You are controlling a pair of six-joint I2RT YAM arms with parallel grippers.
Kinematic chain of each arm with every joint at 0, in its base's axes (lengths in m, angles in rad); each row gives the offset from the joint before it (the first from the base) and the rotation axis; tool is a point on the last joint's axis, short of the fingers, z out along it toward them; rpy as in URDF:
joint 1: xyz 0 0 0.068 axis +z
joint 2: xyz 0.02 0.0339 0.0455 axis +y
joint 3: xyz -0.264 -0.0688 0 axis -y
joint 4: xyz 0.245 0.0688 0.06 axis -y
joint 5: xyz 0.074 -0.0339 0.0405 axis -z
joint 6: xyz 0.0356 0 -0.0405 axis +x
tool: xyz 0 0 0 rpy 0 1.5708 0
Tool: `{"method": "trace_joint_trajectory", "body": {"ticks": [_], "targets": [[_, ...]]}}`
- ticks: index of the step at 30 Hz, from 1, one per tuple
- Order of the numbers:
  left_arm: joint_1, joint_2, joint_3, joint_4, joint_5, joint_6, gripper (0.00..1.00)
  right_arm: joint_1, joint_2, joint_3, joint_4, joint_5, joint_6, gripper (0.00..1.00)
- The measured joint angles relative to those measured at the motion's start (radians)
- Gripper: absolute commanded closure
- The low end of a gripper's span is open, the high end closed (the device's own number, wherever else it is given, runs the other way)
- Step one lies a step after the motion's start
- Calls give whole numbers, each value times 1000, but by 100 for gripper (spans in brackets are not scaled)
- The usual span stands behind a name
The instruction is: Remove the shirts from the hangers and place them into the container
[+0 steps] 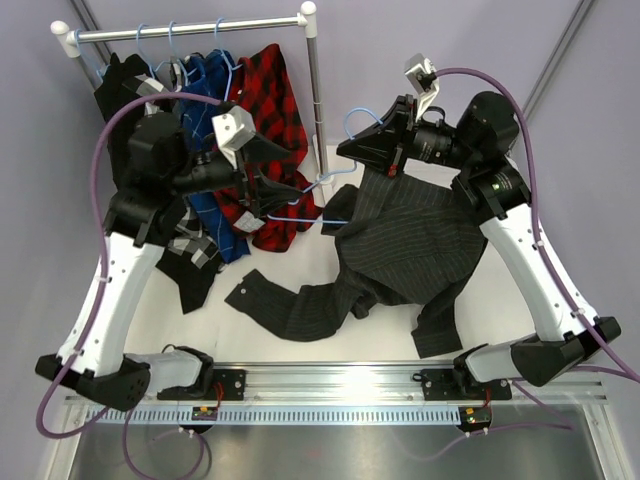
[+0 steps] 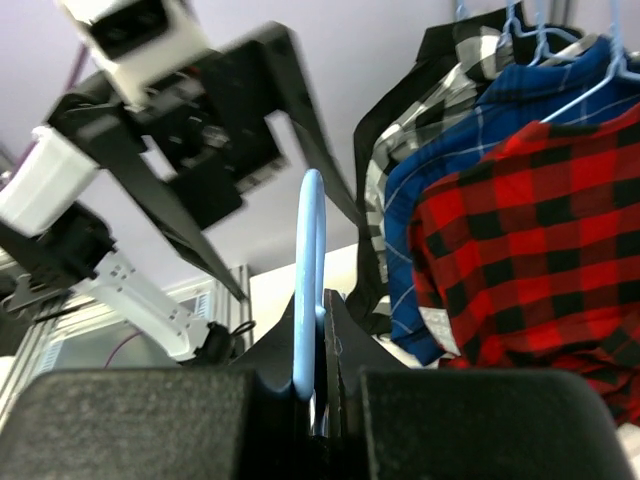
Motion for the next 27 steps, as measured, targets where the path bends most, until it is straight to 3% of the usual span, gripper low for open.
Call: {"method": "trace_joint_trajectory", "body": {"ticks": [6,9,13,14,16,17,18,22,25,26,27], "targets": [[-36,74,-18,-38,72,26,18,0,23,38,47,-66,41,100],[-51,92,-20,-40,99,27,25,0,29,60,80,-90,63,100],[-71,119,-22,-43,111,26,51,0,39,78,100,-114,78,100],[-76,124,-22,-44,113,25,66,0,41,79,104,-120,80,100],[-85,133,-22,-44,115,28,82,0,46,79,107,-129,82,100],[-87,135,-22,-45,116,26,96,0,50,79,108,-129,82,100],[-89,135,-22,-48,116,29,100,0,52,79,107,-129,80,100],[-97,128,-27,-60,114,41,100,-9,56,74,95,-119,62,100],[-97,112,-59,-63,84,45,100,-8,49,51,65,-103,31,82],[-98,106,-70,-66,68,45,100,-8,47,39,54,-93,19,65],[-98,99,-80,-71,50,45,100,-8,41,23,37,-78,3,55]]}}
